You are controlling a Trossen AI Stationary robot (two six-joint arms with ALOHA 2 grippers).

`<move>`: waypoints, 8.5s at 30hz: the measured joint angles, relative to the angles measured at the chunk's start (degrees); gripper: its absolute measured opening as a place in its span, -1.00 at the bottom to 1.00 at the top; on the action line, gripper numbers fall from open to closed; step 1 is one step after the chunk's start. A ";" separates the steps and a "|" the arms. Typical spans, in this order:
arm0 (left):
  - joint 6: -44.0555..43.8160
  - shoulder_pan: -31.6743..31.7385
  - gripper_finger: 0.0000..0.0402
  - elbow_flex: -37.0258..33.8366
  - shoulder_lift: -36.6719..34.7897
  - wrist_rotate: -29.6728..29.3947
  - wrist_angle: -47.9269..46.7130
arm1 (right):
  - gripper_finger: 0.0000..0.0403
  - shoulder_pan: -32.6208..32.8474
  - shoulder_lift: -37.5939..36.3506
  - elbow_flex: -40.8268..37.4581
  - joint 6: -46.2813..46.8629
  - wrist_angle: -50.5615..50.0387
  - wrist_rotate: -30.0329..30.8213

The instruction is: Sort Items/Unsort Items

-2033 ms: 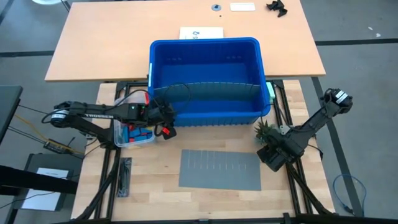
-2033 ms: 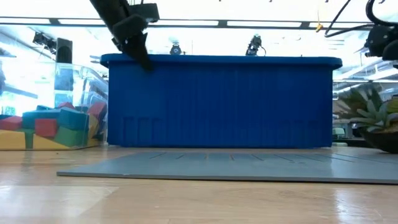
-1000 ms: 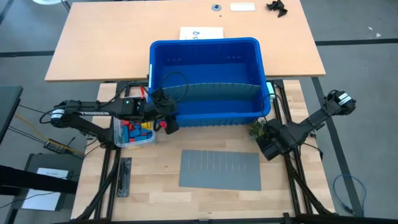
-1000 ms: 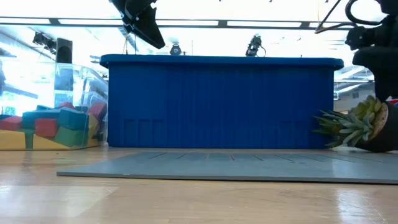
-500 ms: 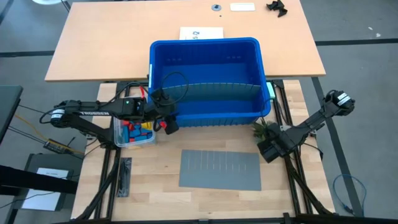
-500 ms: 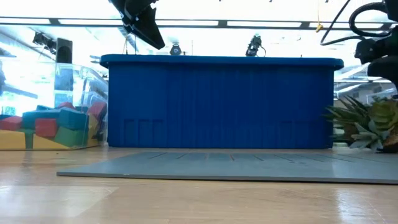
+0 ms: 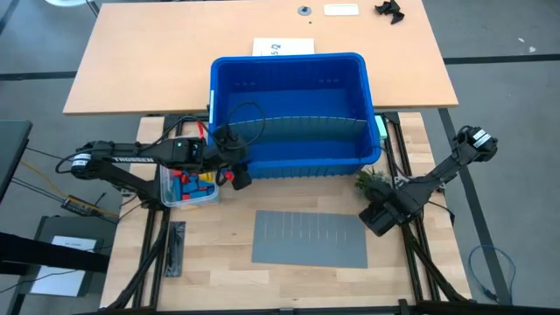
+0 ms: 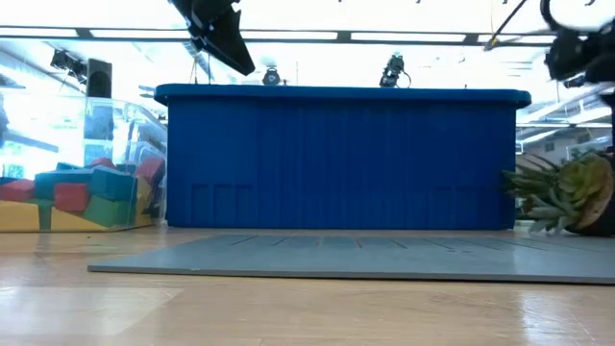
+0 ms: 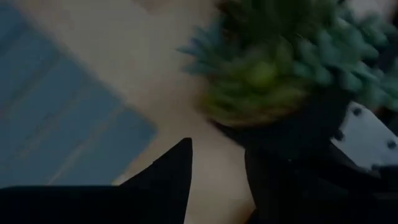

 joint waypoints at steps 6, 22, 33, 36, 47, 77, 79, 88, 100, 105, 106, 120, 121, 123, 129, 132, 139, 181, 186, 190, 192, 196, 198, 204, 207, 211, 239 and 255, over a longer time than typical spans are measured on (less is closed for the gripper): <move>-0.09 -0.02 -0.07 0.00 0.00 -0.02 0.00 | -0.14 1.41 -0.86 6.36 -17.80 0.49 6.51; -0.29 -0.07 -0.07 0.00 -0.01 1.12 -0.02 | -0.07 -13.24 0.49 2.01 -48.44 3.99 7.07; 0.00 -0.07 -0.07 0.00 -0.02 1.51 0.02 | -0.12 -22.30 4.39 0.05 -50.23 7.91 12.78; 0.02 -0.07 -0.07 0.00 0.00 1.51 0.00 | -0.12 -22.92 5.15 0.05 -51.21 8.30 13.26; -0.46 -0.07 -0.07 0.00 -0.01 1.51 0.01 | -0.18 -19.65 -0.16 2.85 -36.65 2.96 10.84; -1.36 -0.07 -0.07 0.00 0.00 2.38 0.56 | -0.02 -27.20 -5.98 -10.56 -3.29 2.94 17.13; -1.38 -0.05 -0.07 0.00 0.00 2.43 0.59 | -0.03 -26.49 -6.02 -9.84 -3.26 3.87 16.26; -1.38 -0.51 -0.07 0.00 0.00 2.56 1.92 | -0.04 -21.39 -5.88 -3.62 -2.45 7.62 10.80; -0.93 -1.32 -0.07 0.00 0.00 2.58 3.13 | -0.06 -20.44 -5.88 -1.80 -6.05 4.94 12.12; -0.26 -2.01 -0.07 0.00 0.00 2.56 4.32 | -0.07 -20.34 -5.94 0.80 -8.33 4.35 13.57; -0.26 -2.23 -0.07 0.00 0.00 2.55 4.55 | -0.07 -20.34 -5.96 1.17 -8.68 4.41 13.78; -0.30 -4.90 -0.07 2.86 0.00 2.54 4.69 | -0.07 -21.68 -5.96 1.89 -26.20 15.30 14.29; -0.57 -5.19 -0.07 3.07 0.00 2.54 4.70 | -0.07 -21.93 -5.96 1.89 -26.59 16.08 14.30; -1.41 -5.68 -0.07 3.30 0.00 2.55 4.64 | -0.06 -22.16 -5.96 1.89 -27.37 17.32 14.36; -3.92 -6.47 -0.07 2.99 0.00 2.54 4.77 | 0.06 -22.19 -5.96 1.89 -28.14 18.95 16.03; -4.59 -6.47 -0.07 2.84 0.00 2.56 4.22 | 0.17 -22.19 -5.96 1.32 -29.03 20.32 15.91; -6.03 -6.82 -0.07 2.84 0.00 2.57 4.44 | 0.33 -22.17 -5.96 0.14 -30.38 22.97 15.53; -62.96 -23.81 -0.07 -26.58 5.64 12.75 27.30 | 0.08 15.55 11.99 -0.03 34.49 25.59 2.46; -65.94 -25.99 -0.07 -26.58 5.73 11.05 25.75 | 0.07 19.19 13.87 -0.03 41.96 25.71 2.00; -67.71 -26.28 -0.07 -26.58 7.69 8.39 25.06 | 0.07 20.24 15.81 -0.10 43.49 26.23 0.94; -67.78 -26.27 -0.07 -26.58 9.21 8.47 25.97 | 0.07 20.23 16.91 -0.10 42.83 26.15 0.64; -67.80 -26.25 -0.07 -26.58 11.92 10.18 27.73 | 0.06 20.23 18.61 -0.10 41.78 26.14 0.56; -67.83 -26.25 -0.07 -26.56 12.89 11.15 28.07 | 0.05 20.23 19.19 -0.10 41.02 26.14 0.56; -67.83 -25.53 -0.07 -26.56 14.85 12.42 28.53 | 0.03 20.20 20.45 -0.10 43.74 26.22 -0.33; -67.68 -25.32 -0.07 -26.56 14.84 13.07 28.59 | 0.03 19.63 20.45 -0.10 44.82 26.50 -1.05; -67.58 -24.73 -0.07 -26.56 14.84 14.21 28.59 | 0.04 18.20 20.43 -0.10 44.88 27.18 -0.73; -60.87 -20.11 -0.07 -26.53 13.02 18.76 30.49 | -0.02 2.12 -0.98 -3.08 13.40 27.42 4.15; -63.07 -20.06 -0.07 -26.51 15.46 17.58 31.55 | -0.04 19.47 -0.53 -21.98 41.12 46.67 4.80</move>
